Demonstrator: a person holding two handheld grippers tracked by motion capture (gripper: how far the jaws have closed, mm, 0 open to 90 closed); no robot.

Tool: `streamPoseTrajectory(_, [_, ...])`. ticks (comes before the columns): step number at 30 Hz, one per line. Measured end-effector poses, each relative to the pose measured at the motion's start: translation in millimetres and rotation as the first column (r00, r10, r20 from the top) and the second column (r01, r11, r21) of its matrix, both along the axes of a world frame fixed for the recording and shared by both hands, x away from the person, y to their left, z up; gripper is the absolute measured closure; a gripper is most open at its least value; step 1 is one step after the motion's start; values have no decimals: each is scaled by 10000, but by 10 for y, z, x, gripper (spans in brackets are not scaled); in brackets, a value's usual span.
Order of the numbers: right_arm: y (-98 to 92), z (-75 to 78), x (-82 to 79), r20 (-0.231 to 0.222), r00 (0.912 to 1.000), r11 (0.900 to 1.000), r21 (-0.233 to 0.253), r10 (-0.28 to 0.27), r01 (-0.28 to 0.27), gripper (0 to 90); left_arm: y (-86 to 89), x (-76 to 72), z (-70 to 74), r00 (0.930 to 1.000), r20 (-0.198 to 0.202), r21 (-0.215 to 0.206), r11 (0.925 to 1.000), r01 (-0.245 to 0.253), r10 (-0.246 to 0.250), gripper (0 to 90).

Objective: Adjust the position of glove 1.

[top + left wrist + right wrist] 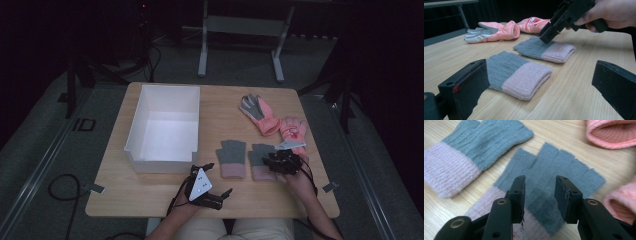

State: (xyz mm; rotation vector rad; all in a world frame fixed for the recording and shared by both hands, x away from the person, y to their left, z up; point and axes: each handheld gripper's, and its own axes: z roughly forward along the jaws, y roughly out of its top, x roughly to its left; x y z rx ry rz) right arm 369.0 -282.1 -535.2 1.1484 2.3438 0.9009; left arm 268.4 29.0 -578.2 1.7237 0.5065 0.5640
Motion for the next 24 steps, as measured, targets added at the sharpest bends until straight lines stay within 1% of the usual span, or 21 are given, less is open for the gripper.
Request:
streamPoseTrajectory(3, [5, -51, -11, 23, 9994, 9994, -3, -339, 339, 607, -4, 2, 0, 10000, -19, 14, 10000, 1, -1, 4])
streamPoseTrajectory(6, [16, -130, -8, -210, 9983, 9984, -169, -539, 535, 609, 1, -2, -1, 10000, 6, -13, 10000, 14, -14, 4])
streamPoseTrajectory(8, [14, -162, -5, -207, 9974, 9976, -29, -692, 692, 631, -3, 0, 0, 10000, 6, 30, 10000, 15, -15, 4])
streamPoseTrajectory(10, [22, -179, -9, -123, 9959, 9960, 16, -893, 893, 689, -5, -5, 0, 10000, 38, 51, 10000, 11, -11, 4])
streamPoseTrajectory(11, [37, -184, -16, -95, 9953, 9954, 14, -962, 962, 722, -4, -6, -1, 10000, 44, 39, 10000, 17, -17, 4])
streamPoseTrajectory(13, [64, -178, -25, -66, 9945, 9945, -147, -1041, 1039, 775, -6, -2, -1, 10000, 3, 23, 10000, 17, -17, 4])
streamPoseTrajectory(16, [76, -172, -19, -188, 9900, 9901, -78, -1399, 1398, 825, -2, 0, 0, 10000, -1, 24, 10000, 16, -16, 4])
streamPoseTrajectory(19, [75, -172, -14, -255, 9863, 9866, 59, -1628, 1630, 837, -2, 3, 0, 10000, -41, 7, 10000, -9, 9, 4])
streamPoseTrajectory(22, [79, -172, -26, -237, 9847, 9849, 97, -1726, 1728, 845, 0, -2, -1, 10000, -3, -30, 10000, -35, 35, 4])
streamPoseTrajectory(24, [62, -161, -27, -370, 9822, 9822, 329, -1839, 1852, 849, 2, 0, -1, 10000, -14, -36, 10000, -51, 51, 4])
